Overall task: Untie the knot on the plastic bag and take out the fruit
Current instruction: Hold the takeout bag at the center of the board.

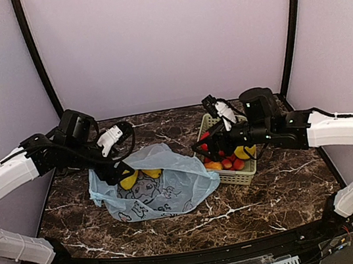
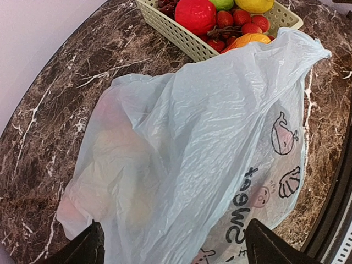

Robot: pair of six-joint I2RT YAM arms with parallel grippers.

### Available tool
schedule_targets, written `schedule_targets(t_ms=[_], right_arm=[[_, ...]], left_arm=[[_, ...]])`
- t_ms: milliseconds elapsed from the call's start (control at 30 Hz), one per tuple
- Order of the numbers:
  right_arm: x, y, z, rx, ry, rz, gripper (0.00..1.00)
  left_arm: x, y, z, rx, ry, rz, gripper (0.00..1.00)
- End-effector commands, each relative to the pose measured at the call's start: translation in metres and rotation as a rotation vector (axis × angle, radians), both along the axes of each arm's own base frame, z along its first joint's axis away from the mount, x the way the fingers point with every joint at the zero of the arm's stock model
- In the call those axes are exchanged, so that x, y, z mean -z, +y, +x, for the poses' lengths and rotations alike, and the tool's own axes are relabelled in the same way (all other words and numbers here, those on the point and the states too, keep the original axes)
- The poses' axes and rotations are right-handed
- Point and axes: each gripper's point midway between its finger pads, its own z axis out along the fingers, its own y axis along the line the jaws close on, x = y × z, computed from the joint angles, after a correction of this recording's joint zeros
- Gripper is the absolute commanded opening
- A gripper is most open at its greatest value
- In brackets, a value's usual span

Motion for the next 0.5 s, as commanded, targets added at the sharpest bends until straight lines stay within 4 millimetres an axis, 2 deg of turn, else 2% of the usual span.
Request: schedule_targets(t_ms=[0,133,200,333,467], right_arm=[[-0.0125,0.0023,-0.005,-0.015,-0.022,0.041,0.97],[-0.0084,0.0009,-0.0031,-0.004,-0.022,0.03,0.97],[-0.0102,0.0019,-0.0035,-0.008,-0.024,0.041,0.97],[-0.0141,0.0034,-0.0046,-0.016,-0.03,0.061,0.97],[-0.015,0.0047,-0.007,-0.034,-0.041,0.071,0.96]], left_arm=[[-0.0015,0.0095,0.0111,-0.023,-0.074,0.121,0.88],[0.0045,0.0061,0.0132,-0.02,-0.061,0.136,0.87],[0.0058,0.007,0.0156,-0.025,-0.066,0.151,0.82],[0.0035,0.0078,0.0177,-0.027,-0.087,0.165,0.63],[-0.0022,0.0071,0.0187,-0.029,-0.105,0.151,0.35]])
